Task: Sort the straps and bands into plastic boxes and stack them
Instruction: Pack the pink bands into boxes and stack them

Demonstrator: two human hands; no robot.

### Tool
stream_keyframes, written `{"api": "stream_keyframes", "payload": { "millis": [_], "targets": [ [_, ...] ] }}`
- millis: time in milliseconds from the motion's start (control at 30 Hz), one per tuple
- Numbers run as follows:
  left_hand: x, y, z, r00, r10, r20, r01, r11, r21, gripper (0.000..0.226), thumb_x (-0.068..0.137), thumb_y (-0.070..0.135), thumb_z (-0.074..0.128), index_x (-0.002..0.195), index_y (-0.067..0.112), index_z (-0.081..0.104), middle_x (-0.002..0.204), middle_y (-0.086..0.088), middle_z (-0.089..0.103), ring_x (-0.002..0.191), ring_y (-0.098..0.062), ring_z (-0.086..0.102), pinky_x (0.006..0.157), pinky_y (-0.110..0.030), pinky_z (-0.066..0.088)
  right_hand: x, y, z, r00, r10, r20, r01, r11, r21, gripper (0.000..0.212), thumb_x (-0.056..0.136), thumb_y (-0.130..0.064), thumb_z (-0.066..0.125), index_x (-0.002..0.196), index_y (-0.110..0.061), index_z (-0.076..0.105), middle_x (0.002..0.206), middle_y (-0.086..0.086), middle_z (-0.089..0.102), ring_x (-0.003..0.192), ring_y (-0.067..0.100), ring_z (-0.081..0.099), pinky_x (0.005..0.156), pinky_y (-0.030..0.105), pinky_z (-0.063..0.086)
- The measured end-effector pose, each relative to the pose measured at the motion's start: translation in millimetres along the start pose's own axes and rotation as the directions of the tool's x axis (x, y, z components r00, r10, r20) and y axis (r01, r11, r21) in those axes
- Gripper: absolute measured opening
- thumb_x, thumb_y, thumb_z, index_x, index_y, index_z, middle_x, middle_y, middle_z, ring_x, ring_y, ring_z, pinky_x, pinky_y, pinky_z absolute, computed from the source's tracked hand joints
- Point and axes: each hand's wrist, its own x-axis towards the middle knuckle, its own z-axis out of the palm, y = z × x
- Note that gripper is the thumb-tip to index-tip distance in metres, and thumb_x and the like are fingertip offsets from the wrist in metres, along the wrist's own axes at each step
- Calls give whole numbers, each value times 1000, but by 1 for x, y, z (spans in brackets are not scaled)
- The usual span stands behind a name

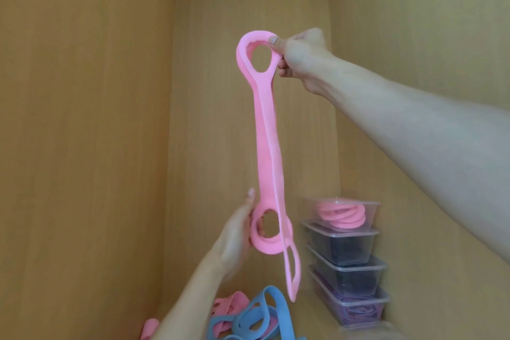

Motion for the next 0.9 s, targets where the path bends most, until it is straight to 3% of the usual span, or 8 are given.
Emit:
{"api": "stream_keyframes", "payload": {
  "millis": [67,133,200,267,400,600,767,900],
  "targets": [
    [-1,2,5,988,-16,156,17,1000,-5,77,87,75,33,115,12,66,100,-2,70,95,-14,65,92,-31,52,4,2,-2,1000,-3,-27,2,1000,-27,21,92,-20,71,87,0,67,61,5,60,45,15,55,54,26,53],
    [-3,4,10,960,-39,277,26,998,50,77,79,83,47,114,17,64,90,13,73,84,-2,68,78,-19,53,8,6,-6,998,0,-65,-4,999,-54,22,91,-21,72,88,0,67,61,5,61,44,15,55,53,25,52],
    [-5,7,15,935,-90,342,54,992,114,69,69,75,71,111,21,62,79,21,69,73,2,64,76,-19,47,12,10,-10,995,9,-95,-16,997,-71,22,90,-22,73,88,-1,67,64,6,63,43,14,56,52,25,52],
    [-5,8,19,923,-119,367,64,985,158,53,73,52,74,113,20,60,76,20,66,69,1,61,74,-20,44,15,13,-15,993,18,-113,-26,997,-70,23,88,-22,75,89,0,67,68,7,65,43,14,57,51,25,52],
    [-5,6,18,964,-83,253,35,982,187,37,64,21,54,101,20,58,76,14,63,67,0,58,70,-16,45,19,17,-20,992,19,-126,-28,997,-75,27,87,-22,76,94,1,67,72,9,67,41,13,57,49,24,51],
    [-2,3,12,975,-137,175,87,960,268,64,64,20,48,127,18,55,96,-2,59,88,-19,55,86,-33,45,22,21,-24,993,23,-120,-33,996,-81,29,88,-22,75,100,2,65,70,8,65,37,11,55,48,22,50],
    [2,-4,3,989,-120,85,95,962,257,22,95,4,55,111,10,67,82,-3,63,72,-14,55,74,-27,46,30,28,-34,998,50,-43,-52,997,-48,17,90,-18,71,81,-15,58,90,8,65,65,15,63,57,23,55],
    [1,-9,-11,992,-109,60,106,993,49,20,94,-2,61,113,-5,66,83,-15,64,67,-18,59,69,-28,52,35,37,-49,994,70,-89,-74,996,-46,19,89,-20,71,79,-16,55,93,7,66,67,16,65,59,24,57]
  ]
}}
